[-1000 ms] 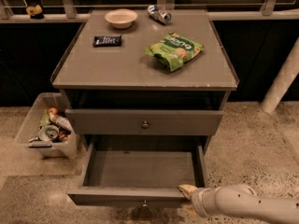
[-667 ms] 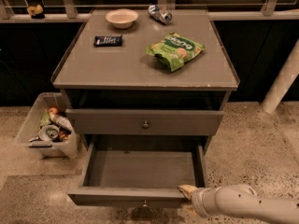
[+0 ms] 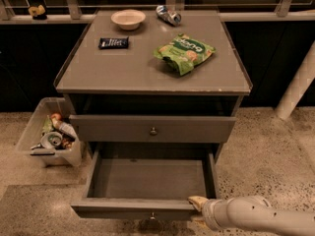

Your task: Open middle drawer

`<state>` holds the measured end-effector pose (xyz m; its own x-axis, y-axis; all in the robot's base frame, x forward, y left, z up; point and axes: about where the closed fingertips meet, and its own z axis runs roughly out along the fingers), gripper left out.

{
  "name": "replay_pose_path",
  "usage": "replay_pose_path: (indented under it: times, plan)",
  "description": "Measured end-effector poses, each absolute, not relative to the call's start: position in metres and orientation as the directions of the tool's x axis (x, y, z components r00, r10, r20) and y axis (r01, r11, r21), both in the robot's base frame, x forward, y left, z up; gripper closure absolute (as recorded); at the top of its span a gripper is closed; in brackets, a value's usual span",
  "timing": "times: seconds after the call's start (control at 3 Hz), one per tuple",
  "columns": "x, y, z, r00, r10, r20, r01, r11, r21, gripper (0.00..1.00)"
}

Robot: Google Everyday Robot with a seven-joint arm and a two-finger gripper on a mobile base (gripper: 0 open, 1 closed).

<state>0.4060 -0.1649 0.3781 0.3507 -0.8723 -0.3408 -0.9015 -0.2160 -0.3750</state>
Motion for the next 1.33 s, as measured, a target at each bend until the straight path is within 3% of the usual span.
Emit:
replay_pose_path:
  times: [1.33]
  plan:
    - [0.3978, -0.1636, 0.3784, 0.344, -0.87, -0.354, -0.908, -0.212, -0.362, 1.0]
